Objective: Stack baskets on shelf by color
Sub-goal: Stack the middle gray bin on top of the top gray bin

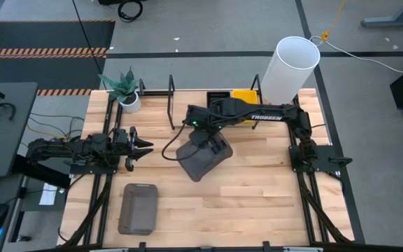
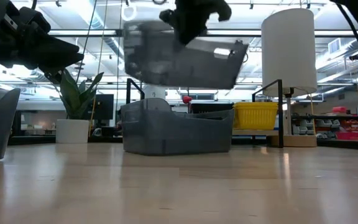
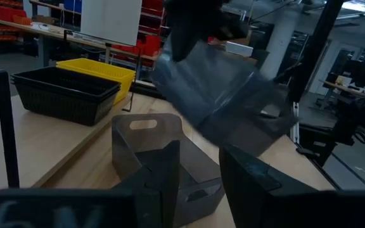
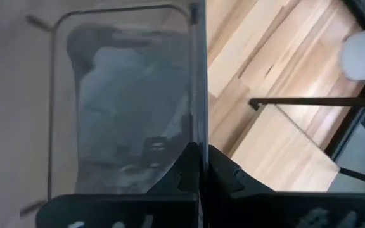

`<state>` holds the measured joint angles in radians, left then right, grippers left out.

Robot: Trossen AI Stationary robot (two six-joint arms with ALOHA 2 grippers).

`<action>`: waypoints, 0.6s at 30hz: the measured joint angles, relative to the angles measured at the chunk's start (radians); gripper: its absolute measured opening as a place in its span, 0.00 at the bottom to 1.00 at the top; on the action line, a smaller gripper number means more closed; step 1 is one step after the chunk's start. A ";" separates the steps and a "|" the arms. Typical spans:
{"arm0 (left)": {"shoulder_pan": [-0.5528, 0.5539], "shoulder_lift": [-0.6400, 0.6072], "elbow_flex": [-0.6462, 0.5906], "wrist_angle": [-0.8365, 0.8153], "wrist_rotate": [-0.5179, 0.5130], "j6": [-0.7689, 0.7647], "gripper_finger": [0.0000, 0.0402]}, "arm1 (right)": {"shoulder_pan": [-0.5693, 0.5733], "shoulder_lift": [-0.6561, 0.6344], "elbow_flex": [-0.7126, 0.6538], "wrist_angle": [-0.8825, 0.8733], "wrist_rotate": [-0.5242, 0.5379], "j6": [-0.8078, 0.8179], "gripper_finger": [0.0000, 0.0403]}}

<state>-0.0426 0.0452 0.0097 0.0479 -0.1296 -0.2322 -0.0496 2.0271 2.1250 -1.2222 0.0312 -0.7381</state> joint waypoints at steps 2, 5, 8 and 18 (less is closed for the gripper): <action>0.000 0.000 0.000 0.000 0.000 0.000 0.29 | -0.007 0.001 -0.028 0.020 0.000 -0.024 0.01; 0.000 0.000 0.000 0.000 0.000 0.000 0.29 | -0.021 0.004 -0.042 0.039 0.002 -0.033 0.02; 0.000 0.000 0.000 0.000 0.000 0.000 0.29 | -0.037 0.002 -0.065 0.070 0.001 -0.032 0.02; 0.000 0.000 0.000 0.000 0.000 0.000 0.29 | -0.076 0.003 -0.071 0.087 -0.038 -0.032 0.02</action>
<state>-0.0425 0.0453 0.0097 0.0475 -0.1296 -0.2325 -0.1257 2.0304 2.0541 -1.1351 -0.0064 -0.7704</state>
